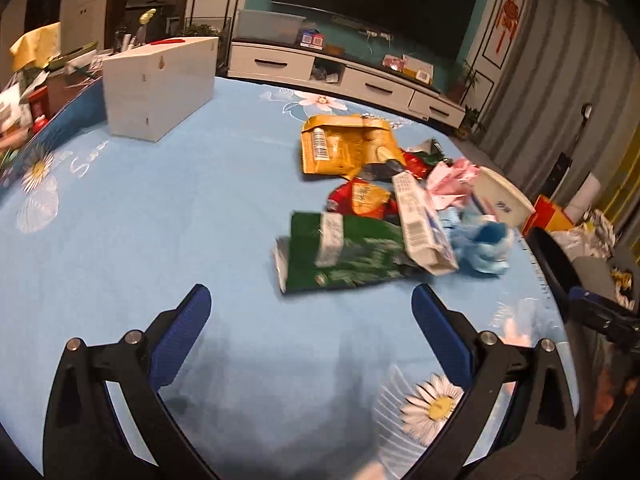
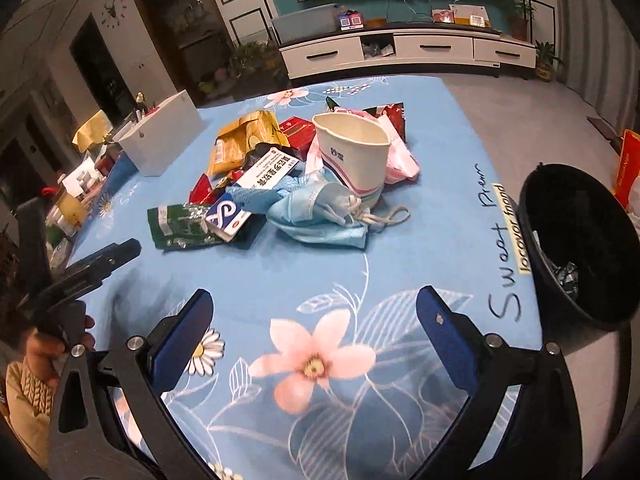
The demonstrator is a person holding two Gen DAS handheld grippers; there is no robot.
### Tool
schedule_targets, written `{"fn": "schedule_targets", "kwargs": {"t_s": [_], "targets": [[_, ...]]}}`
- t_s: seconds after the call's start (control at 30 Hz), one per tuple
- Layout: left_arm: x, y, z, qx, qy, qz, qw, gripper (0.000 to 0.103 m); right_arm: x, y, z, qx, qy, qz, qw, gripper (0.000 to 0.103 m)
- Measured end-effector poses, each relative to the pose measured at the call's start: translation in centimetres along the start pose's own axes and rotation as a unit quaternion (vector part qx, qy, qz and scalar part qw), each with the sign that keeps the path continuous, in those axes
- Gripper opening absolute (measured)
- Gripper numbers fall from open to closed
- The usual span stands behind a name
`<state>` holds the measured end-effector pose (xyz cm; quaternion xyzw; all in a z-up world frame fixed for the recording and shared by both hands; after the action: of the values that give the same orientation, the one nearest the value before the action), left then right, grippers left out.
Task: Collect trash
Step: 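Grasp the green snack bag with the left tool while the right tool grasps the blue face mask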
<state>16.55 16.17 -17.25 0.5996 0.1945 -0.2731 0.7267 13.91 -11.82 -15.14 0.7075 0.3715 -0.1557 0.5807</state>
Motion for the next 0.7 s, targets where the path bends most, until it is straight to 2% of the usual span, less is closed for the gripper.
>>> {"fn": "schedule_targets", "kwargs": {"t_s": [0.17,0.4,0.47,0.57,0.6,0.7], "targets": [[3.0,0.8,-0.4,0.015,-0.015,-0.014,0.9997,0.100,2.5,0.7,0.1,0.013,-0.009,-0.001,1.000,0.096],[6.2,1.5,-0.3,-0.009,-0.064,-0.034,0.9973,0.097,5.9,2.2,0.1,0.031,-0.018,0.005,0.999,0.093],[6.5,1.6,0.0,-0.017,-0.081,-0.033,0.9960,0.082,6.6,2.7,0.2,0.033,-0.021,0.010,0.999,0.092],[6.8,1.5,0.4,-0.017,-0.095,-0.037,0.9947,0.073,8.0,3.3,0.3,0.041,-0.026,0.012,0.999,0.087],[6.7,1.4,0.6,-0.016,-0.103,-0.036,0.9939,0.069,8.3,3.4,0.4,0.044,-0.027,0.010,0.999,0.083],[6.6,1.3,1.1,-0.019,-0.120,-0.036,0.9920,0.048,9.2,3.2,0.6,0.049,-0.028,0.002,0.998,0.072]]}}
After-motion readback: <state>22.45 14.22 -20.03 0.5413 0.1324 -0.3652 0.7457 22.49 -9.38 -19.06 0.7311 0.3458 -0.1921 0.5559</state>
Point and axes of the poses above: each gripper's, at about its wrist camera, not at the fingertips, and x roughly the way its jaws point, z to its right, y to its top, the point moved 7 cm from there along x, roughly the way its jaws point, and after that the axes turned 7 degrees about z, right-handed, at the moved point
